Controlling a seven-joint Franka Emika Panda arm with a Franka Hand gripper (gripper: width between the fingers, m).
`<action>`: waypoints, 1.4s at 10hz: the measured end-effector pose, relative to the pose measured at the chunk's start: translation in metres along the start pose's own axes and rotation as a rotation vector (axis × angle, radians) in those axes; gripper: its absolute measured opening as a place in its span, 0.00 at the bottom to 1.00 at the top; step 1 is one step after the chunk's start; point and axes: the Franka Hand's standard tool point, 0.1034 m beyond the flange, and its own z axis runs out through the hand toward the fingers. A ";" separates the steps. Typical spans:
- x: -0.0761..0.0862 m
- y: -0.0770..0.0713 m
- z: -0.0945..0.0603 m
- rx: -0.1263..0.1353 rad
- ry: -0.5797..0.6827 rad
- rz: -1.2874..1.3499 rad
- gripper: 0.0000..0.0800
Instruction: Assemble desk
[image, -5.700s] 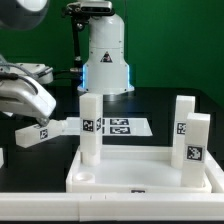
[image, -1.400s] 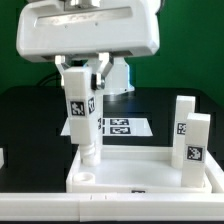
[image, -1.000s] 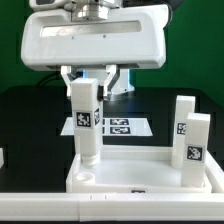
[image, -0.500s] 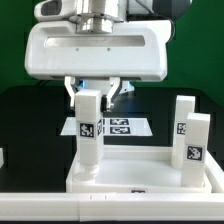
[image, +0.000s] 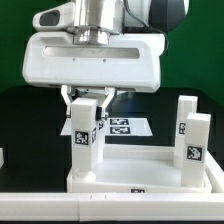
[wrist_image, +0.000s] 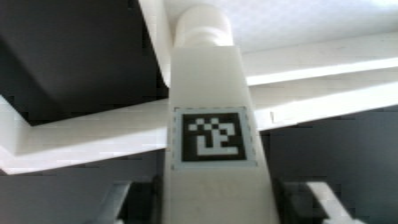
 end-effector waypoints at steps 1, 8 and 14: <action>0.000 -0.001 0.001 -0.001 0.013 -0.001 0.36; 0.003 -0.007 0.003 0.014 -0.040 0.008 0.66; 0.003 0.005 0.006 0.042 -0.452 0.050 0.81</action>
Offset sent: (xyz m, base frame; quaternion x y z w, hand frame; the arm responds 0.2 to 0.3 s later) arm -0.0027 0.0062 -0.0025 0.0180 -0.0068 0.0450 0.9988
